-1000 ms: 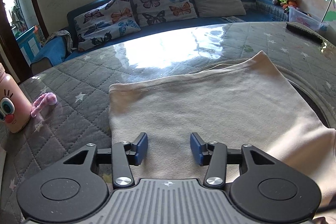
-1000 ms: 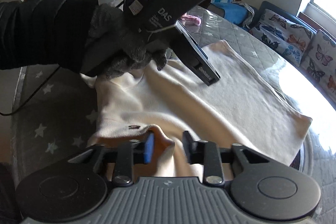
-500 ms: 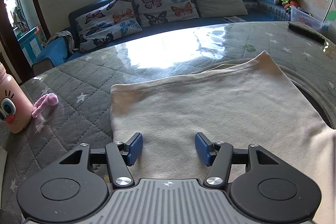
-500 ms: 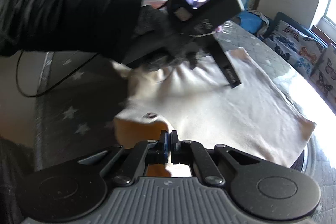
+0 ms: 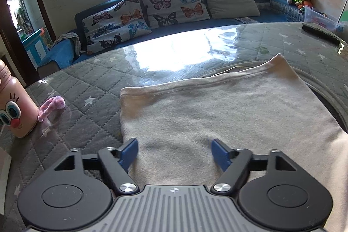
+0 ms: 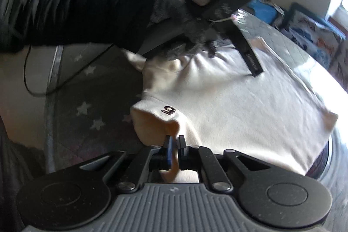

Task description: Fold clothes

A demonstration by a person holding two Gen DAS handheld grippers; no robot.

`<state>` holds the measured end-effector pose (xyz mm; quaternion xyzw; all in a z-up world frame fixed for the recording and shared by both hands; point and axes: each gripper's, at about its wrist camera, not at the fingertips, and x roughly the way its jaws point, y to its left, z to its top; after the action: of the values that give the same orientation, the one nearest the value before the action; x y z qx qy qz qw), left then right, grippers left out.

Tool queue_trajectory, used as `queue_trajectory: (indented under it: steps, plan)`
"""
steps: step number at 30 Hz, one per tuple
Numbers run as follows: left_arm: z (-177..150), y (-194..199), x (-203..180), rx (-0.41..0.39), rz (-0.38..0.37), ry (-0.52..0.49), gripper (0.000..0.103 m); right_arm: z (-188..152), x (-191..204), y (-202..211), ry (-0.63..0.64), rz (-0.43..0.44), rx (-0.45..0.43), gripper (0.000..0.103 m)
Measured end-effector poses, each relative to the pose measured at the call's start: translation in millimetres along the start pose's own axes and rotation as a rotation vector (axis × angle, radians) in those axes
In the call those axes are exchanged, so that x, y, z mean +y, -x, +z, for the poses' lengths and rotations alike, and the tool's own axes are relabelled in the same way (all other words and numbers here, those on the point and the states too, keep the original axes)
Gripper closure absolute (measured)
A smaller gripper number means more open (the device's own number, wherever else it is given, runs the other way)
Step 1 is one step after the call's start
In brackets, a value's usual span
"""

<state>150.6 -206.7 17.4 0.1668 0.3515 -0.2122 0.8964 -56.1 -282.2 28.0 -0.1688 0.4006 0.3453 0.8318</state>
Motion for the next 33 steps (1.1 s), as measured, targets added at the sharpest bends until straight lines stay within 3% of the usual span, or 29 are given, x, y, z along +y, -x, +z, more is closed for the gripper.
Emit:
queue_trajectory:
  steps: [4, 7, 12, 16, 22, 27, 33]
  plan:
    - [-1, 18, -10, -0.047, -0.009, -0.032, 0.005, -7, -9, 15, -0.062, -0.042, -0.012, 0.091]
    - [-4, 35, -22, -0.079, -0.026, -0.064, 0.000, -13, -17, 24, -0.112, -0.068, -0.016, 0.089]
    - [-20, 55, -44, -0.101, -0.043, -0.129, 0.000, -28, -28, 34, -0.165, -0.139, -0.007, 0.084]
    - [-39, 64, -61, -0.112, -0.037, -0.184, 0.000, -38, -35, 40, -0.242, -0.112, -0.015, 0.084]
    - [-64, 76, -79, -0.148, 0.002, -0.251, 0.000, -43, -39, 36, -0.272, -0.168, -0.028, 0.083]
    - [-79, 78, -82, -0.152, 0.022, -0.269, 0.000, -55, -40, 30, -0.277, -0.216, 0.052, 0.084]
    - [-85, 81, -81, -0.158, 0.024, -0.236, 0.000, -62, -40, 48, -0.312, -0.231, 0.029, 0.084]
